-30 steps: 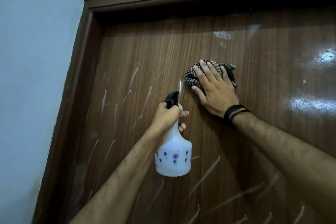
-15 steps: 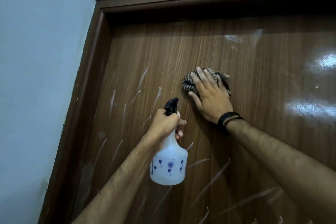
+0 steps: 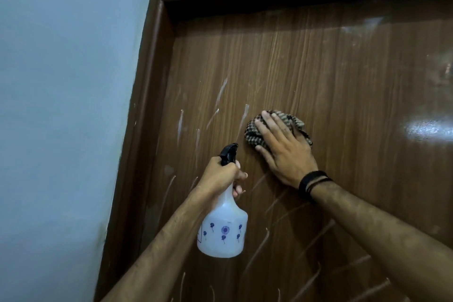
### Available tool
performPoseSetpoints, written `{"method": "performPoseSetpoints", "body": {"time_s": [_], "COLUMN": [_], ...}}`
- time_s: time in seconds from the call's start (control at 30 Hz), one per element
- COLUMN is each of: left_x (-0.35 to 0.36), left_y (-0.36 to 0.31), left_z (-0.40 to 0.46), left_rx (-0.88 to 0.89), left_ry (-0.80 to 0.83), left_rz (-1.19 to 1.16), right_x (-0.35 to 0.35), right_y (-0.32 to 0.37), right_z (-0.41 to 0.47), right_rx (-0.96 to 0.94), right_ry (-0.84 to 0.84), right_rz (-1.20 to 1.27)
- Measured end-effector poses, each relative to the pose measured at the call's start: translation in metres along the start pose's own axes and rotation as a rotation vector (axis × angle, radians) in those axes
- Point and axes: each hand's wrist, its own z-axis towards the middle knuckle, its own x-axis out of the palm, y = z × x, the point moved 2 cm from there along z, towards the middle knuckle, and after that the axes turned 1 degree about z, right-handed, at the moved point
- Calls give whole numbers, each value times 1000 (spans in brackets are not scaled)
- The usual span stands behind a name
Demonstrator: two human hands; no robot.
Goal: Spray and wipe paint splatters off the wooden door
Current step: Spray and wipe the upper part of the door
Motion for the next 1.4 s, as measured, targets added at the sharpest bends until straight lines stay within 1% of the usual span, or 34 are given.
{"method": "performPoseSetpoints", "body": {"time_s": [0.07, 0.13, 0.23, 0.3, 0.4, 0.47, 0.53, 0.6, 0.73, 0.77, 0.83, 0.9, 1.07, 1.17, 1.3, 1.4], "left_x": [-5, -8, -10, -10, -11, -10, -8, -7, -12, -14, -20, -25, -29, -31, -36, -42], "left_y": [-2, -6, -13, -15, -16, -15, -16, -18, -25, -26, -24, -19, -8, -13, -27, -36], "left_z": [3, 9, 17, 21, 23, 22, 19, 19, 24, 25, 26, 26, 21, 21, 23, 32], "left_rx": [-24, -6, 47, 57, 57, 81, 111, 120, 145, 149, 145, 138, 130, 154, 130, 86], "left_ry": [1, 10, 43, 51, 38, 27, 31, 41, 39, 30, 8, 0, -39, -79, -106, -104], "left_rz": [7, 5, -19, 4, 10, -37, -65, -53, -27, -30, -36, -26, -15, -23, -27, -5], "right_x": [-9, -19, -24, -20, -4, 10, 18, 15, -7, -10, -10, -5, 23, 38, 33, 17], "right_y": [-15, -28, -34, -27, 2, 24, 33, 27, 0, -4, -7, -2, 39, 51, 45, 23], "right_z": [25, 56, 79, 74, 44, 20, 7, 18, 82, 97, 110, 103, 50, 25, 34, 69], "right_rx": [101, 191, 240, 213, 33, -100, -152, -123, 97, 121, 116, 65, -161, -227, -207, -54], "right_ry": [-38, -69, -69, -71, -19, 33, 57, 39, -38, -49, -70, -79, -31, -22, -6, -65], "right_rz": [8, -10, -42, -55, -59, -38, -17, 7, 25, 10, -24, -50, -46, -10, 13, -8]}}
